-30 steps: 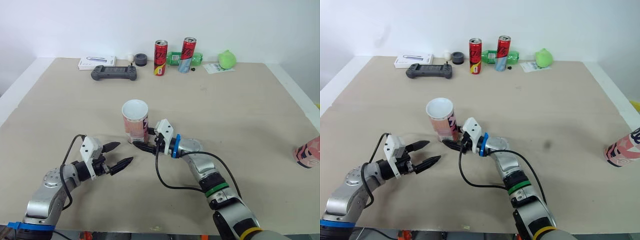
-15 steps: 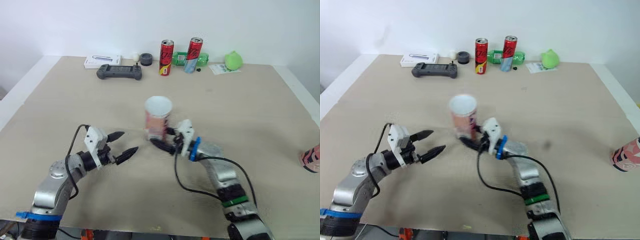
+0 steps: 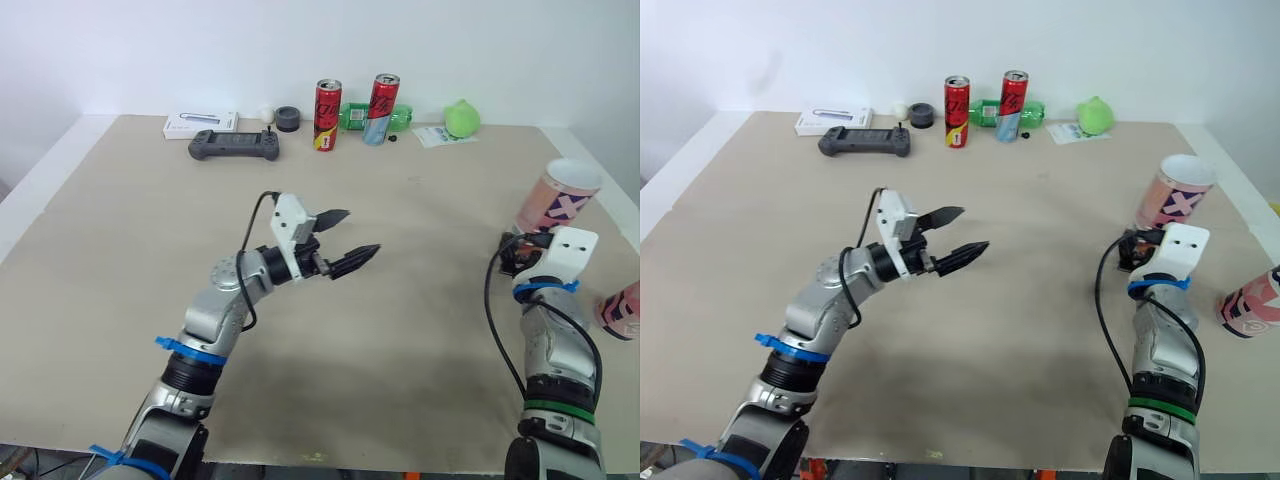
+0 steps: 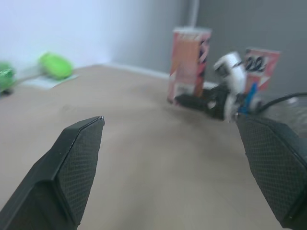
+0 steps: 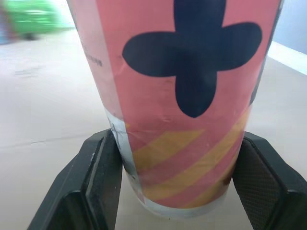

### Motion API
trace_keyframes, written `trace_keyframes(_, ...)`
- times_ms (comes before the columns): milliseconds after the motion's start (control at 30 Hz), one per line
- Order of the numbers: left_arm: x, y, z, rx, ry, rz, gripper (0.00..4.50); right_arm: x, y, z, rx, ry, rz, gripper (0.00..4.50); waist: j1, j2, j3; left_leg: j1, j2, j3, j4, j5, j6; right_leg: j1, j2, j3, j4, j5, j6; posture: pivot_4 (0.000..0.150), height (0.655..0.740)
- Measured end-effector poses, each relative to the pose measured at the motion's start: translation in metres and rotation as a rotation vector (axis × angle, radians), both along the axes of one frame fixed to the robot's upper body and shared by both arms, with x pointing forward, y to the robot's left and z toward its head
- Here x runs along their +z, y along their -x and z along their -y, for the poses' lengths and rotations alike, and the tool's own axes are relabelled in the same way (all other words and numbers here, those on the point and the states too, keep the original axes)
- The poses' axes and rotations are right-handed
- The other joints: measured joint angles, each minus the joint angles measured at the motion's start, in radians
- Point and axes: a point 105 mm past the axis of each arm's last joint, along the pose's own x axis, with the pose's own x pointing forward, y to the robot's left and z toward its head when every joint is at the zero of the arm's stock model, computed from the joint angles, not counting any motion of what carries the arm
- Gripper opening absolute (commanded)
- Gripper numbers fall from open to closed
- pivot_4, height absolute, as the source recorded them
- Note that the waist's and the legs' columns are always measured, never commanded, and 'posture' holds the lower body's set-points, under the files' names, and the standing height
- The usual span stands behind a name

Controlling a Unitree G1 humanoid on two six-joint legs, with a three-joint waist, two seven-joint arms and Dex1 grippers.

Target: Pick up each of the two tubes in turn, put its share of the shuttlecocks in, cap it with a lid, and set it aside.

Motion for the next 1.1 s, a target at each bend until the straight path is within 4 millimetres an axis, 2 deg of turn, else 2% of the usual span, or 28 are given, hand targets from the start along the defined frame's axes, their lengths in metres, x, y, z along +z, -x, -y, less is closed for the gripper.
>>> trace_keyframes(133,-0.002,0.003,0.006,-0.016,-0.018,0.007,4.50,-0.007,0.001,0.014,-0.082,-0.004,-0.011,3.34,-0.005,0.000,0.000,0.000,0.000,0.000,0.000,0.000,0.000,0.000,0.000,0.001,0.000,0.000,0.000,0.150,0.7400)
trace_keyframes(267,-0.016,0.002,-0.003,0.006,-0.047,-0.017,4.50,-0.012,0.002,0.017,-0.103,-0.014,-0.012,3.34,-0.005,0.001,-0.001,0.000,0.000,0.000,0.000,0.000,0.000,0.000,0.000,0.001,0.000,0.000,0.000,0.150,0.7400)
trace_keyframes(367,-0.027,0.002,-0.011,0.027,-0.070,-0.045,4.50,-0.015,0.006,0.018,-0.104,-0.020,-0.011,4.34,-0.005,0.001,-0.001,0.000,0.000,0.000,0.001,0.000,0.000,0.001,0.000,0.000,0.000,0.000,0.000,0.150,0.7400)
trace_keyframes(433,-0.029,0.002,-0.017,0.039,-0.082,-0.044,4.50,-0.023,0.011,0.016,-0.091,-0.032,-0.023,4.43,-0.004,0.001,-0.001,0.000,0.000,0.000,0.001,0.000,0.000,0.001,0.000,0.000,0.000,0.000,0.000,0.150,0.7400)
trace_keyframes(600,-0.031,0.003,-0.024,0.064,-0.084,-0.044,4.50,-0.024,0.031,0.008,-0.032,-0.026,-0.017,4.43,-0.003,0.002,-0.001,0.000,0.000,0.000,0.001,0.000,0.000,0.001,0.000,0.000,0.000,0.000,0.001,0.150,0.7400)
trace_keyframes(667,-0.036,-0.001,-0.035,0.110,-0.092,-0.057,4.50,-0.020,0.038,0.000,0.026,-0.038,0.002,4.43,-0.005,0.002,-0.001,0.000,0.000,0.000,0.001,0.000,0.000,0.001,0.000,0.000,0.000,0.000,0.001,0.150,0.7400)
trace_keyframes(767,-0.040,-0.004,-0.054,0.201,-0.090,-0.061,4.50,-0.017,0.052,-0.020,0.184,-0.048,0.001,4.43,-0.007,0.004,-0.002,0.002,0.001,0.000,0.000,0.000,0.000,0.001,0.001,0.000,0.000,-0.001,0.003,0.150,0.7400)
trace_keyframes(867,-0.054,-0.003,-0.081,0.309,-0.108,-0.086,4.50,-0.018,0.058,-0.046,0.385,-0.053,-0.050,4.43,-0.008,0.005,-0.001,0.002,0.001,0.000,0.001,0.000,0.000,0.001,0.001,0.001,0.001,-0.003,0.007,0.150,0.7400)
trace_keyframes(1000,-0.086,0.008,-0.131,0.492,-0.182,-0.151,4.50,-0.004,0.065,-0.125,0.863,0.132,-0.122,4.43,-0.011,0.005,-0.001,0.003,0.003,0.001,0.001,0.001,0.001,0.001,0.002,0.000,0.001,-0.003,0.007,0.150,0.7400)
trace_keyframes(1100,-0.084,0.015,-0.142,0.532,-0.180,-0.140,4.50,-0.006,0.065,-0.155,0.990,0.182,-0.134,4.43,0.003,0.003,0.001,0.001,0.002,0.000,0.003,0.003,0.001,0.001,0.001,0.000,0.001,-0.003,0.006,0.150,0.7400)
